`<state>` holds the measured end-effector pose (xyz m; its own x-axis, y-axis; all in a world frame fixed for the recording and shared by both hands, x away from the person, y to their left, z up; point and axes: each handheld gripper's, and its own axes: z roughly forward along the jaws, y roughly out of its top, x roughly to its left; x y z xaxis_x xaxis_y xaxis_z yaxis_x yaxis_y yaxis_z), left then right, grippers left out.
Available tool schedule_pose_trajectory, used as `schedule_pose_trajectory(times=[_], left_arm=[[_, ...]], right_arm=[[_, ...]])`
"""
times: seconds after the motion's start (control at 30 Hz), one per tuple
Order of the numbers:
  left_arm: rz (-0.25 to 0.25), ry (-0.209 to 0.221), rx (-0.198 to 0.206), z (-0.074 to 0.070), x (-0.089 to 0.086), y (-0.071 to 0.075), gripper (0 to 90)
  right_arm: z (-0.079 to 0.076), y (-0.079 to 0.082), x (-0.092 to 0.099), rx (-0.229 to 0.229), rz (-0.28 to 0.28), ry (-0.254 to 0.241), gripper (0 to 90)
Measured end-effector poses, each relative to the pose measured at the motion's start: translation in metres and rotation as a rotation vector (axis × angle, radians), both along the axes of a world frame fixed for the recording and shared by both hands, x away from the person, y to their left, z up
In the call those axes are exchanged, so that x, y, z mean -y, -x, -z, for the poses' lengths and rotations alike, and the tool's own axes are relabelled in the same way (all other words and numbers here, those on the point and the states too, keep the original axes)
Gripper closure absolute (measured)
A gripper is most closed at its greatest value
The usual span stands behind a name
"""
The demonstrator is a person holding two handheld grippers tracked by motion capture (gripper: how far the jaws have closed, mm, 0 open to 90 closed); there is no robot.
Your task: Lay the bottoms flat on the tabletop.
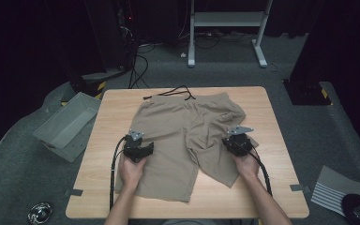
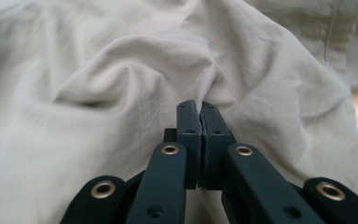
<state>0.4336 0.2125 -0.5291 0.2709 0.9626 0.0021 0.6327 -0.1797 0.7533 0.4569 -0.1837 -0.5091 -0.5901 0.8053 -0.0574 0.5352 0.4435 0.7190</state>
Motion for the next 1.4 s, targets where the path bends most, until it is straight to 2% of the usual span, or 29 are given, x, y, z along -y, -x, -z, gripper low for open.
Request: schedule_pose_trajectory(times=[0.07, 0.1, 0.17, 0.23, 0.3, 0.4, 0.43, 0.47, 0.57, 0.63, 0.67, 0.73, 0.83, 1.0, 1.07, 1.1, 1.17, 1.27, 1.33, 1.4], left_arm=[[-0.001, 0.002, 0.001, 0.000, 0.000, 0.000, 36.1], [0.000, 0.000, 0.000, 0.000, 0.000, 0.000, 36.1], [-0.001, 0.001, 0.000, 0.000, 0.000, 0.000, 36.1], [-0.001, 0.002, 0.000, 0.000, 0.000, 0.000, 36.1], [0.000, 0.001, -0.001, 0.000, 0.000, 0.000, 36.1], [0.000, 0.001, -0.001, 0.000, 0.000, 0.000, 36.1], [0.000, 0.002, -0.001, 0.000, 0.000, 0.000, 36.1], [0.000, 0.002, -0.001, 0.000, 0.000, 0.000, 36.1], [0.000, 0.002, -0.001, 0.000, 0.000, 0.000, 36.1], [-0.001, 0.002, -0.001, 0.000, 0.000, 0.000, 36.1], [0.000, 0.001, -0.001, 0.000, 0.000, 0.000, 36.1], [0.001, 0.000, -0.002, 0.000, 0.000, 0.000, 36.1], [0.000, 0.001, -0.001, 0.000, 0.000, 0.001, 36.0], [-0.001, 0.002, 0.000, 0.000, 0.000, 0.000, 36.0], [0.001, 0.001, -0.002, 0.000, 0.000, 0.000, 36.0], [0.000, 0.001, -0.001, 0.000, 0.000, 0.000, 36.0], [-0.001, 0.002, -0.001, 0.000, 0.000, 0.000, 36.0], [-0.001, 0.001, 0.000, 0.000, 0.000, 0.001, 36.0], [-0.001, 0.002, 0.000, 0.000, 0.000, 0.001, 35.9], [0.000, 0.000, -0.001, 0.000, 0.000, 0.001, 35.9]], right_arm=[[-0.001, 0.006, 0.003, 0.005, -0.011, 0.011, 88.2], [-0.002, 0.022, 0.010, -0.001, -0.018, 0.008, 87.7], [0.000, 0.032, 0.013, -0.017, -0.032, 0.015, 85.7], [0.002, 0.040, 0.014, -0.026, -0.051, 0.036, 79.3], [-0.001, 0.048, 0.016, -0.010, -0.053, 0.036, 69.4], [-0.012, 0.055, 0.028, 0.058, 0.001, -0.021, 61.8], [-0.017, 0.054, 0.034, 0.078, 0.035, -0.040, 59.7], [-0.018, 0.053, 0.038, 0.086, 0.054, -0.037, 58.2], [-0.014, 0.043, 0.051, 0.050, 0.131, -0.012, 54.1], [-0.006, 0.037, 0.056, 0.015, 0.156, 0.026, 54.4], [-0.003, 0.036, 0.057, -0.001, 0.161, 0.036, 57.8], [0.005, 0.037, 0.060, -0.031, 0.149, 0.055, 69.1], [0.005, 0.049, 0.067, -0.024, 0.120, 0.076, 83.1], [0.005, 0.079, 0.079, -0.023, 0.091, 0.075, 85.1], [0.005, 0.088, 0.083, -0.022, 0.090, 0.073, 77.4], [0.004, 0.089, 0.084, -0.017, 0.096, 0.065, 72.7], [-0.001, 0.086, 0.085, 0.008, 0.123, 0.017, 63.7], [-0.010, 0.075, 0.077, 0.044, 0.137, -0.009, 56.8], [-0.013, 0.062, 0.067, 0.061, 0.133, 0.006, 56.4], [-0.011, 0.049, 0.062, 0.041, 0.136, 0.018, 62.4]])
